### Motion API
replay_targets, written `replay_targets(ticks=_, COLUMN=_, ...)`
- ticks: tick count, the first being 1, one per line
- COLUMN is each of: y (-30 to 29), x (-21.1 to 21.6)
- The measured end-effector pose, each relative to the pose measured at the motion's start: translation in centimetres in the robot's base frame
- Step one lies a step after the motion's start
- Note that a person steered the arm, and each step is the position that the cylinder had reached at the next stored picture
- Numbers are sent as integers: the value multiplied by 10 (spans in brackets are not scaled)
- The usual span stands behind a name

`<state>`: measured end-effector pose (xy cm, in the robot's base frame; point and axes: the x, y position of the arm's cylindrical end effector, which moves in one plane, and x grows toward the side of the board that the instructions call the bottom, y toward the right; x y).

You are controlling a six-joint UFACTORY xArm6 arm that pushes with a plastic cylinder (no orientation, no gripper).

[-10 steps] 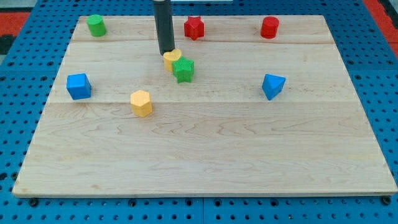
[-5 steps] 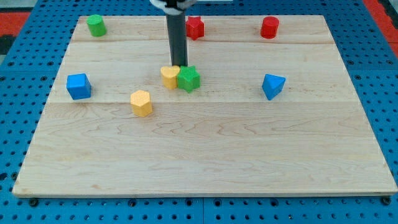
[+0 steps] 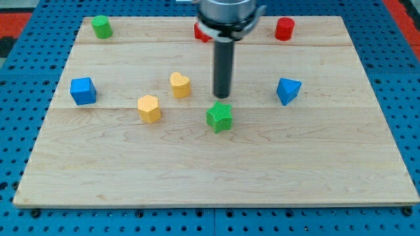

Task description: Slide the green star towards bottom right

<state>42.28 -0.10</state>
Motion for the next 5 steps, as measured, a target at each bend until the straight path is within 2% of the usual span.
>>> replay_targets(ticks=1, y=15, x=59)
replay_targets(ticks=2, y=39, x=100)
replay_targets(ticks=3, y=-25, x=77)
replay_targets(ticks=4, y=-16, x=128)
replay_targets(ticks=5, y=46, x=163)
